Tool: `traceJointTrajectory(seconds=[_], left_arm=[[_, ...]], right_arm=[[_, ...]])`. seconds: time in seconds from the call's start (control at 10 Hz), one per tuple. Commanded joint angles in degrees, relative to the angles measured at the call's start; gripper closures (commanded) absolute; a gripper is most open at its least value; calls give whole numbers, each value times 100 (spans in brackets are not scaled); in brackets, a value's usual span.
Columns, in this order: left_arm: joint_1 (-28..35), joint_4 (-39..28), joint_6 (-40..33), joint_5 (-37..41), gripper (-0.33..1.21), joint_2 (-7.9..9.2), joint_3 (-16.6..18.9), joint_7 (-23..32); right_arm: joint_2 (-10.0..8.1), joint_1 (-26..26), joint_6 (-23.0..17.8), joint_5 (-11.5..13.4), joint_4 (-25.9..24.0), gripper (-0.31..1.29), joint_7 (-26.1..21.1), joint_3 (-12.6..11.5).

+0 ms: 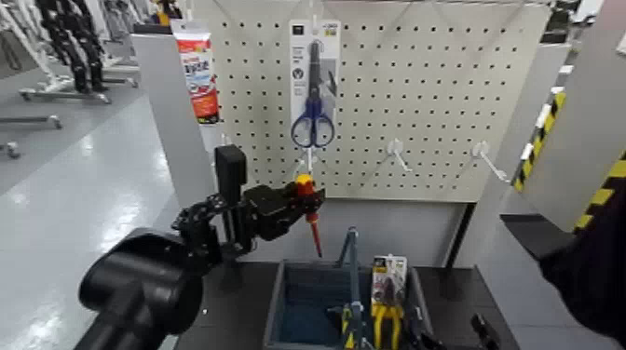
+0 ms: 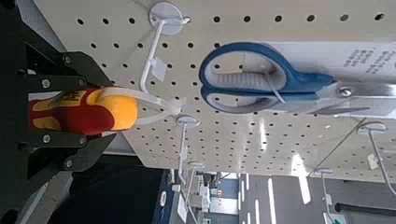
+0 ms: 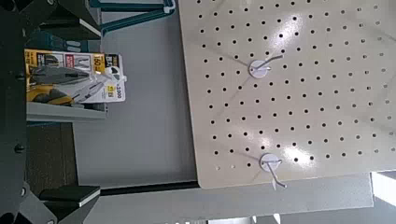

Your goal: Put the red screwdriver into the crate.

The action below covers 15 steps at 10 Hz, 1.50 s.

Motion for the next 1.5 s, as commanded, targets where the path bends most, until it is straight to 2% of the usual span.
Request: traceJointTrajectory(seconds=[0.1,0.5,0.9,1.2,1.5], left_arm=[[254,-487,345,62,106,36,30,23],[614,-848,802,246,106,54,91,67],[975,-769,898,448,106,71,197,146],[992,-268,679,668,106,18,109,164],[939,453,134,1266,106,-78,-137,243]], right_arm=[[-9,0,-14,-1,9,13,0,-11],[-18,0,-14,-1,0,13,0,-11],[-9,0,-14,-9,9,13,0,-11],[-9,0,-22,-9,18,13,0,-2],[0,0,-22,-18,27,13,0,6]])
